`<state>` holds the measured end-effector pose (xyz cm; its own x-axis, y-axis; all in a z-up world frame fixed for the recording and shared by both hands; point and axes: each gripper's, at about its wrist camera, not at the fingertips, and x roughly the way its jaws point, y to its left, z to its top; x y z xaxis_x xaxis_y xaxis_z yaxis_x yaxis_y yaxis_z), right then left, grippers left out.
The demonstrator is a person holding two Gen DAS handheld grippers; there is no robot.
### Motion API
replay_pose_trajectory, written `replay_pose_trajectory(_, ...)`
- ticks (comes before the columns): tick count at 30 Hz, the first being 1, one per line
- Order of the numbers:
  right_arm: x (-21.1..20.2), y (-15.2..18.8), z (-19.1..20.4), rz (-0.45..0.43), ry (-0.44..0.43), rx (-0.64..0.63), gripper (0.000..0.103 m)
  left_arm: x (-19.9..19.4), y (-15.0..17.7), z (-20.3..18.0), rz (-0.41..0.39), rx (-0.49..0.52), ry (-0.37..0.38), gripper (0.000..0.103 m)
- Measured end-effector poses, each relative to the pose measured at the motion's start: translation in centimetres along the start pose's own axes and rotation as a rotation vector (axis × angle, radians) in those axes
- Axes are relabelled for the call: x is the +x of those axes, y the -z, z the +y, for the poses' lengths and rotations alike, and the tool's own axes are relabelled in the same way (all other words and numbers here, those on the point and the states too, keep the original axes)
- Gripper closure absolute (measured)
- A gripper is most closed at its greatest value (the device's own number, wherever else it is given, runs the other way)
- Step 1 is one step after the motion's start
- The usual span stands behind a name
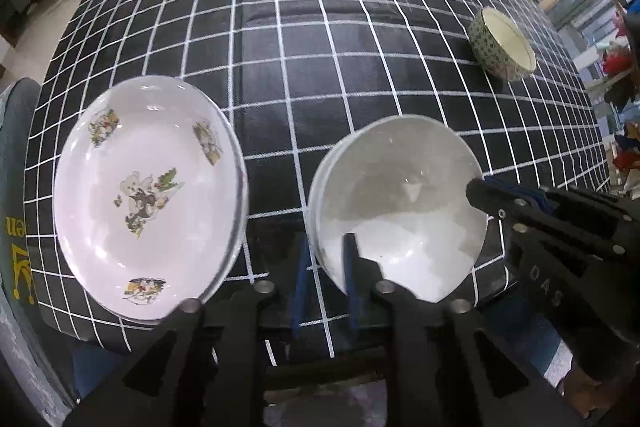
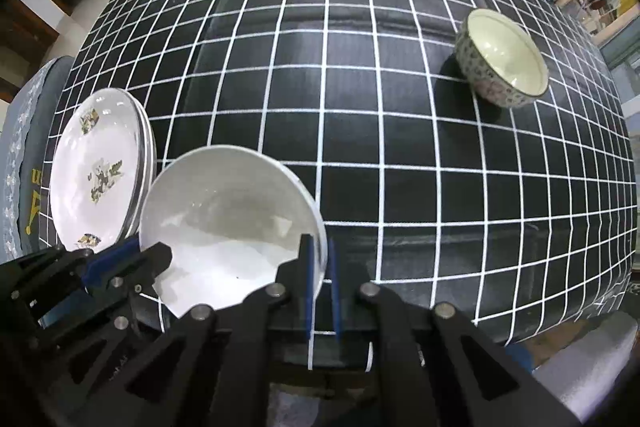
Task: Organize plates and bowls
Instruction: 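Open the right gripper to release the cream-lined bowl, then move the right gripper to the floral-patterned bowl and grasp its rim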
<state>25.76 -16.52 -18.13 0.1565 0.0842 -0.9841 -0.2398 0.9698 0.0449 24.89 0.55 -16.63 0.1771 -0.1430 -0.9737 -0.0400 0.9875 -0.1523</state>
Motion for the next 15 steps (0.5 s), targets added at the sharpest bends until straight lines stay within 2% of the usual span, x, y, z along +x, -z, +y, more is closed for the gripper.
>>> replay_pose_trajectory(2,-0.6,0.0,-0.1,-0.015,-0.011,0.000,0.091,-0.3,-0.1,0.4,-0.009,-0.015,0.016,0.081)
replay_pose_trajectory(4,-1.5,0.1,-0.5,-0.049,-0.026,0.004,0.084,-0.7,-0.2,0.5,-0.018,-0.012,0.025,0.080)
replay_pose_trajectory(10,-3.9,-0.1,-2.6,-0.111,-0.052,0.025,0.072,-2.9,-0.8,-0.6,-0.065,0.019,0.054,0.073)
replay_pose_trajectory(15,-5.7,-0.6,-5.5,-0.130,-0.073,0.072,0.070,-5.3,-2.2,-2.9,-0.112,0.052,0.090,0.072)
